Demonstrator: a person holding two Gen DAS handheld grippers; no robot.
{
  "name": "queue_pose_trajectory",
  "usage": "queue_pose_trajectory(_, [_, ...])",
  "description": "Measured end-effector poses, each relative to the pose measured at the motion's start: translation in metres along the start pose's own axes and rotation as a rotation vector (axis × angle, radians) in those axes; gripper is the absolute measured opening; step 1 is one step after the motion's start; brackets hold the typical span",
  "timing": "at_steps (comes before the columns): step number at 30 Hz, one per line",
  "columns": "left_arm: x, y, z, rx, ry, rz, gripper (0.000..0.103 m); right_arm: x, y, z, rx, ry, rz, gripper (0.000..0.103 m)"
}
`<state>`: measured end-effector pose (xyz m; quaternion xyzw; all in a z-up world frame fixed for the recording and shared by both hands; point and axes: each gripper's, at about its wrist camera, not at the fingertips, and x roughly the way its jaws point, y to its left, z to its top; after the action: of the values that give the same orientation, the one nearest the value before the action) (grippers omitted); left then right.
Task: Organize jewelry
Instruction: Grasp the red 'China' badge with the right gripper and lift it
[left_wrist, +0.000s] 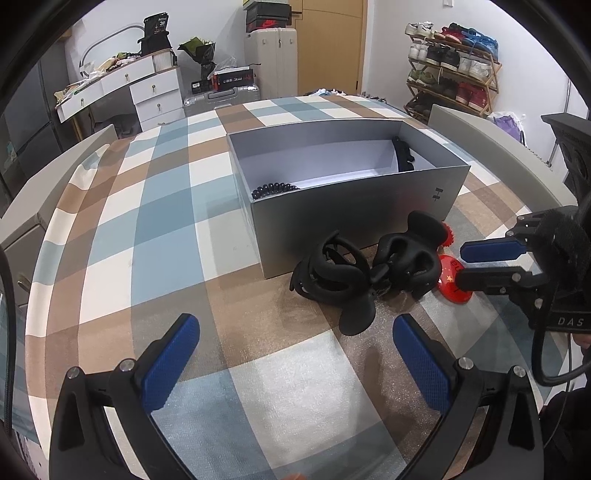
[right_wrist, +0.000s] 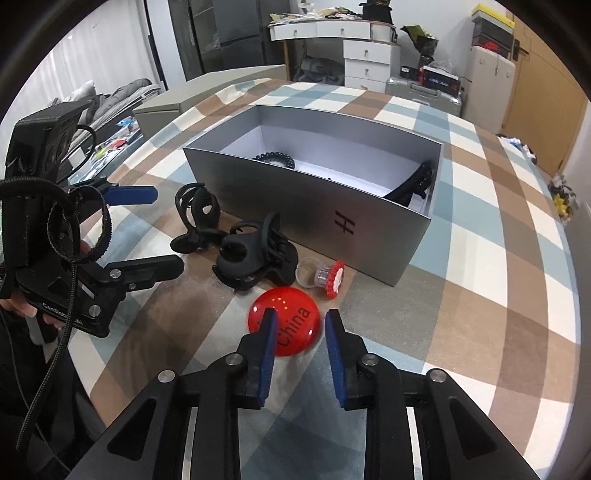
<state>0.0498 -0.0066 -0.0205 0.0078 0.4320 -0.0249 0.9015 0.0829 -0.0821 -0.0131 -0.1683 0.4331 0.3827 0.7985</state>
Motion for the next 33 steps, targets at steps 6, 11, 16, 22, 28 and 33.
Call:
queue_pose_trajectory(6, [0.002, 0.0, -0.001, 0.009, 0.008, 0.014, 0.102, 0.006, 0.01, 0.001, -0.022, 0.01, 0.004, 0.043])
queue_pose_trajectory(11, [0.004, 0.001, -0.002, 0.012, 0.017, 0.016, 0.102, 0.007, 0.013, 0.0, -0.036, 0.005, -0.003, 0.045])
queue_pose_trajectory(16, [0.006, 0.001, -0.004, 0.044, 0.043, 0.002, 0.102, 0.008, 0.016, 0.0, -0.057, 0.006, -0.018, 0.045])
queue_pose_trajectory(22, [0.007, 0.003, -0.008, 0.082, 0.074, -0.014, 0.102, 0.009, 0.019, 0.0, -0.075, 0.007, -0.036, 0.046])
queue_pose_trajectory(28, [0.007, 0.007, -0.008, 0.069, 0.078, -0.025, 0.102, 0.008, 0.019, 0.0, -0.084, 0.003, -0.032, 0.041])
queue_pose_trajectory(33, [0.005, 0.008, -0.005, 0.039, 0.056, -0.016, 0.102, -0.002, 0.011, 0.0, -0.055, -0.021, 0.014, 0.041])
